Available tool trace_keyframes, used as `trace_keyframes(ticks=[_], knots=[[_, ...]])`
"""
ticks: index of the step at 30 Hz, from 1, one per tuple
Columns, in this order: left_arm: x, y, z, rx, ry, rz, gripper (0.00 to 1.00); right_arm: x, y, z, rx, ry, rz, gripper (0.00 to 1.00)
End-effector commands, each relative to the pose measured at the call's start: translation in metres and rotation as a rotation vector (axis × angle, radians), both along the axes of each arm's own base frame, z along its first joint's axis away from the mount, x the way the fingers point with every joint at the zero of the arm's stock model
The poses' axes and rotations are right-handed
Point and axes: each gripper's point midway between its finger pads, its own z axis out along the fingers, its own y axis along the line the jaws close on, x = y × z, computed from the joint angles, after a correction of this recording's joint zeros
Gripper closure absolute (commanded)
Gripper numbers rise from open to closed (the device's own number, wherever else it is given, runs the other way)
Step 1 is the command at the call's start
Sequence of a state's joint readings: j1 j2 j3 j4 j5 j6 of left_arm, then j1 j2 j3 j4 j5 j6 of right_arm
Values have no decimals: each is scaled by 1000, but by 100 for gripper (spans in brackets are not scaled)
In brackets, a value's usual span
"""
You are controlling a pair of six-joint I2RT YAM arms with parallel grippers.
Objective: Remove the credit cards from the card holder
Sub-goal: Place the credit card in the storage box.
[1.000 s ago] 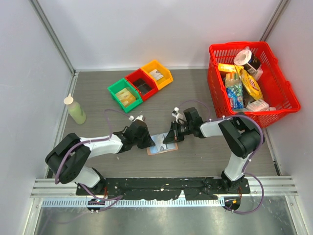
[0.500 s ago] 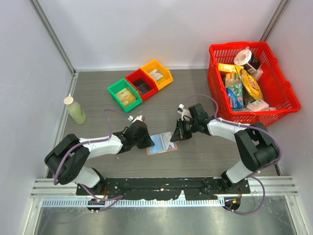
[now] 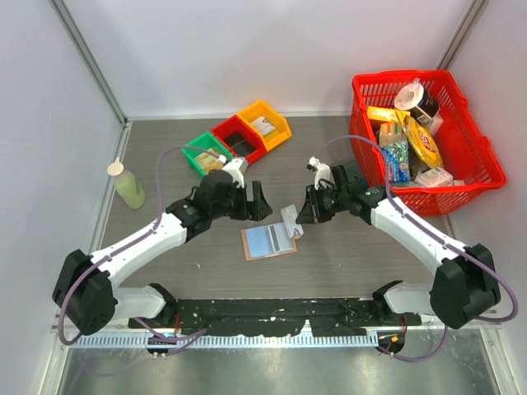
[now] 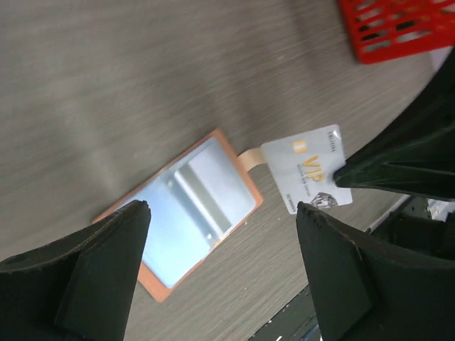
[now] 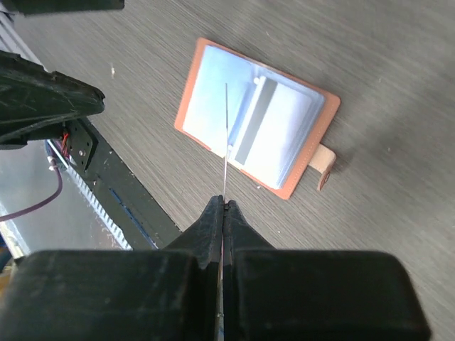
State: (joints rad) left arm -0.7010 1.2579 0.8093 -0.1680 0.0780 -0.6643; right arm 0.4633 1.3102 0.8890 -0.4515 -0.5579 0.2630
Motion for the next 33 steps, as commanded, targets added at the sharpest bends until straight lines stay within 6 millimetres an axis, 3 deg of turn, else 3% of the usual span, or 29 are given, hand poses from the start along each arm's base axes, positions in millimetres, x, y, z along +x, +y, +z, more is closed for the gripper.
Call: trace_keyframes(ticks=[1, 7, 12, 19, 24, 33], knots=[[-12, -10, 49, 55, -184, -343, 11, 0, 2, 52, 17, -189, 97, 99], [-37, -26, 86, 59, -290, -699, 10, -17, 12, 99, 86, -342, 255, 99], [-48, -35, 110, 28, -364, -852, 10, -32, 17, 127, 131, -447, 352, 99], [-52, -42, 121, -3, -443, -951, 12, -50, 23, 135, 167, -482, 451, 99], [-62, -46, 127, -45, -455, -1014, 27, -56, 28, 134, 171, -488, 487, 99], [-72, -41, 113, -34, -372, -1090, 44, -55, 33, 133, 181, -489, 505, 99]])
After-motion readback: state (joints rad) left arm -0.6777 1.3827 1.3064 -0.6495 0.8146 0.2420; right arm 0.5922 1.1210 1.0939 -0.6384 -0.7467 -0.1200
